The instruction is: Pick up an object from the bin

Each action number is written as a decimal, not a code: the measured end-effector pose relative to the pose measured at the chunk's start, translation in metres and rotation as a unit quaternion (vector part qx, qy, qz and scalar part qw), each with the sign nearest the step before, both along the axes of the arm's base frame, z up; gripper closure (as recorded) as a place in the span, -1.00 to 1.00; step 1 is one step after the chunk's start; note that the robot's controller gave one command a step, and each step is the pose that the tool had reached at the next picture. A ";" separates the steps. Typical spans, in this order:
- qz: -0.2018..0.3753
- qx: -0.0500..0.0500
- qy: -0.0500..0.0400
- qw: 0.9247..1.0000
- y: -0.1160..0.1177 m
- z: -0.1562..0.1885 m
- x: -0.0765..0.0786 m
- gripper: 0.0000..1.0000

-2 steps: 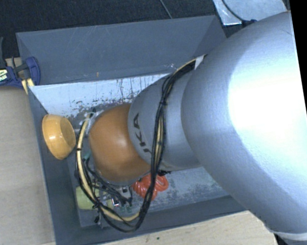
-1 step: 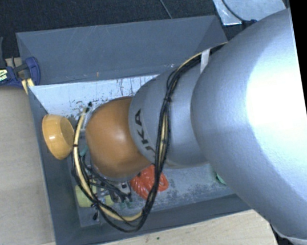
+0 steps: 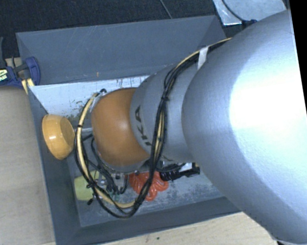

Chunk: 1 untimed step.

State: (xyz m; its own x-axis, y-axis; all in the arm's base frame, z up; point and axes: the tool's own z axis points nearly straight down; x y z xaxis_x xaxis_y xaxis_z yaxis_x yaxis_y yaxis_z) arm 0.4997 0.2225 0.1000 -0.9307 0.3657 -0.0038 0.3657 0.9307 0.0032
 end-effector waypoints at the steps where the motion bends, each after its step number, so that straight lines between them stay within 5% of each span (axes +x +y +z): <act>1: 0.058 0.001 -0.007 0.998 -0.004 -0.030 -0.004 -1.00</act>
Offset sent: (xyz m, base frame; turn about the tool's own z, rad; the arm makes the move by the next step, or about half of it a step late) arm -0.0150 -0.0425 -0.0300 0.4098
